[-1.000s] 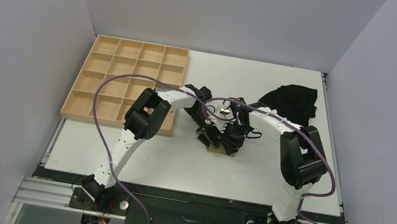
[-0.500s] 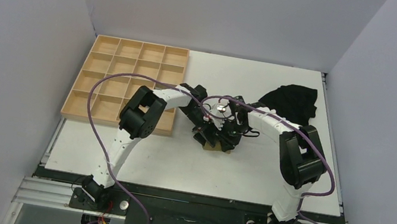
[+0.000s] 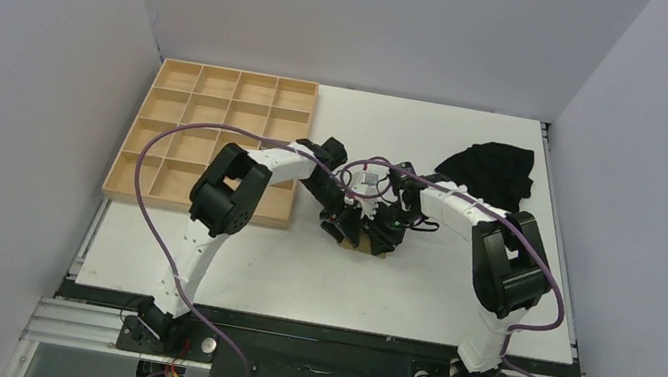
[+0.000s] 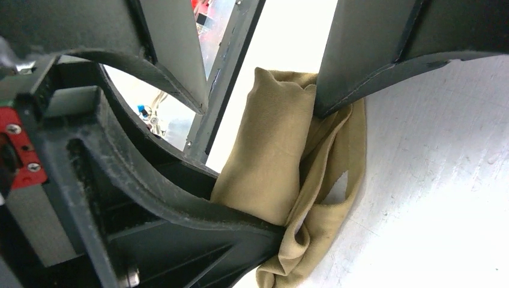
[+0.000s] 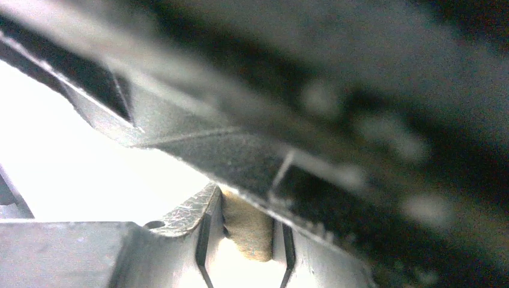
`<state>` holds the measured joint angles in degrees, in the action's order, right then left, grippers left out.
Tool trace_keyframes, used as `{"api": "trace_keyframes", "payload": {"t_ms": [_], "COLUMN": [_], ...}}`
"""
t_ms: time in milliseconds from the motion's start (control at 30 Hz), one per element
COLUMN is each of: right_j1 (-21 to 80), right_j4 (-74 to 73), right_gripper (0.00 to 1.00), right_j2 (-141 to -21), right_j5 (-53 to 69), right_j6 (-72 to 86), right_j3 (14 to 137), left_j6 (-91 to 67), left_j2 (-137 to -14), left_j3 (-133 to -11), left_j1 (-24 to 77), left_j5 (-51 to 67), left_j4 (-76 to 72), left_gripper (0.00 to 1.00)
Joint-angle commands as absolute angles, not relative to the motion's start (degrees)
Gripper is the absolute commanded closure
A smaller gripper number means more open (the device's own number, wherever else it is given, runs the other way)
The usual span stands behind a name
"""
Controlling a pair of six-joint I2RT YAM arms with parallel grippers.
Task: Roll the underwear
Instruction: Roll the underwear to the center of the board.
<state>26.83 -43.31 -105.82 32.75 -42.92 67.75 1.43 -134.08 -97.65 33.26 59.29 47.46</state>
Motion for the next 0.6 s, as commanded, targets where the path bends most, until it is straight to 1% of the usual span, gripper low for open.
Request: {"api": "trace_keyframes", "payload": {"t_ms": [0, 200, 367, 567], "right_j1": [23.89, 23.47, 23.49, 23.19], "right_j4": [-51.42, -51.33, -51.0, -50.88], "right_gripper": [1.0, 1.0, 1.0, 1.0], "right_j2": [-107.64, -107.1, -107.26, -107.59], "right_j5": [26.74, 26.78, 26.84, 28.22], "right_j6": [-41.92, -42.09, -41.95, -41.83], "right_j3": [63.69, 62.77, 62.42, 62.57], "left_j6": [8.69, 9.65, 8.66, 8.15], "left_j2": [-133.42, -132.69, -131.42, -131.22], "left_j3": [-96.29, -95.94, -93.8, -91.35], "left_j1": [28.36, 27.49, 27.34, 27.33], "left_j5": [43.62, 41.65, 36.32, 33.97], "left_j4": [40.67, 41.14, 38.99, 36.79], "left_gripper": [0.34, 0.34, 0.4, 0.47]}}
